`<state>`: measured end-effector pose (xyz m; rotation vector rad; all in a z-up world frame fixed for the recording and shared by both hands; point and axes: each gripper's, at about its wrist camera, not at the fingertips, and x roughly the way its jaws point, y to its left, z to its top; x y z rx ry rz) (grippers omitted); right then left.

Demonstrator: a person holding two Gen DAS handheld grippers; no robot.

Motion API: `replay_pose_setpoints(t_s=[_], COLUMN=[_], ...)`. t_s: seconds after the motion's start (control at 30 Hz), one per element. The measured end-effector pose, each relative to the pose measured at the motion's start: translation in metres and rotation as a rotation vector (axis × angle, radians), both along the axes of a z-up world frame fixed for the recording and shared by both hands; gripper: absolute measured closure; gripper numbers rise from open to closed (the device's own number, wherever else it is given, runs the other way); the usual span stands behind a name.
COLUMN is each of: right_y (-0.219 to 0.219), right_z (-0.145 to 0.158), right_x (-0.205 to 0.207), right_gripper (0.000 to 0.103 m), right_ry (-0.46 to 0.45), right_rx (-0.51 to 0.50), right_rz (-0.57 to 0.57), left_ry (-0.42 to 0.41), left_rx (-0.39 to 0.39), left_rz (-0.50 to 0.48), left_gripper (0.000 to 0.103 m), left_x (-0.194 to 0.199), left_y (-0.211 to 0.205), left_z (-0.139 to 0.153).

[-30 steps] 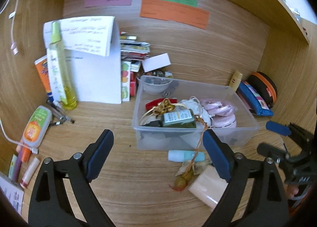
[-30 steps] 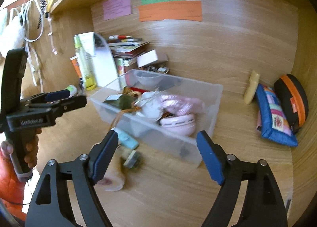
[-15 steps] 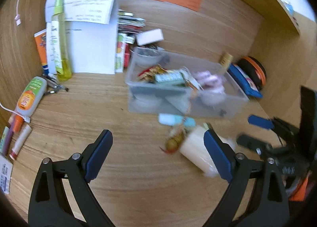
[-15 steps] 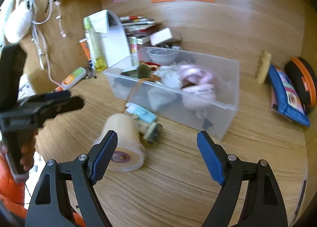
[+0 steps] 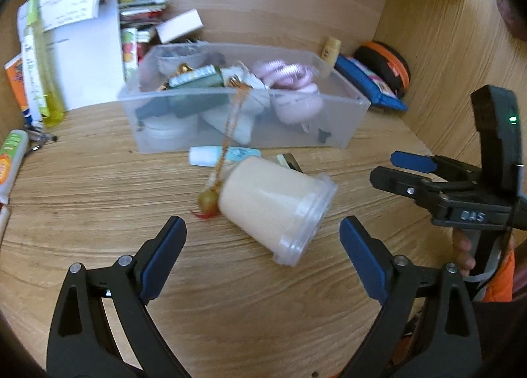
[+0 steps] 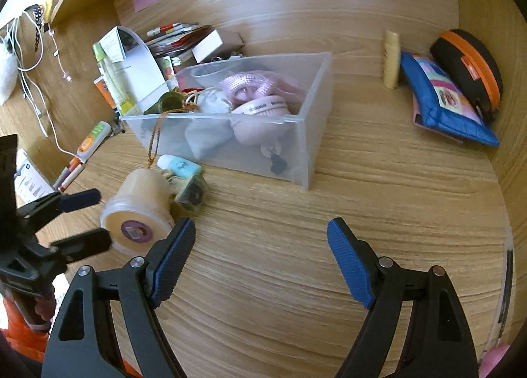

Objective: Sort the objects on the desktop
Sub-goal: 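Grasp the white cream jar with the left tool while the right approaches the small soap bars, then hold the cream jar with the left tool while the right grasps a small green soap bar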

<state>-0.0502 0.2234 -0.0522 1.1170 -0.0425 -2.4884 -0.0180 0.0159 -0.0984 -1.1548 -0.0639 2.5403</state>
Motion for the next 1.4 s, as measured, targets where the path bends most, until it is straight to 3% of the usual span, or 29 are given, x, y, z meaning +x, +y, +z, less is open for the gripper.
replay_pose_setpoints(t_s=[0.27,0.4,0.63,1.13,1.4], right_y=[0.001,0.0,-0.009,-0.064,-0.087], right_z=[-0.003,-0.007,-0.012,-0.022,-0.027], right_x=[0.001,0.0,-0.004,-0.021,-0.032], right_gripper=[0.023,0.023,0.023,0.025,0.055], right_ry=[-0.002,-0.01,-0.027,-0.05,-0.054], right_rx=[0.002,0.003,0.005,0.091,0.127], right_rz=[0.014,0.019,0.043,0.178,0.192], left_ry=[0.013,0.015,0.036,0.066,0.082], left_rx=[-0.023,-0.025,-0.012,0.052,0.032], left_rz=[-0.005,-0.012,-0.005,0.12,0.155], left_gripper=[0.01,0.026,0.037,0.039,0.039], left_x=[-0.02,-0.024,-0.017,0.007,0.009], left_y=[0.016,0.02,0.015,-0.042,-0.06], left_z=[-0.006,-0.006,-0.004,0.009,0.007])
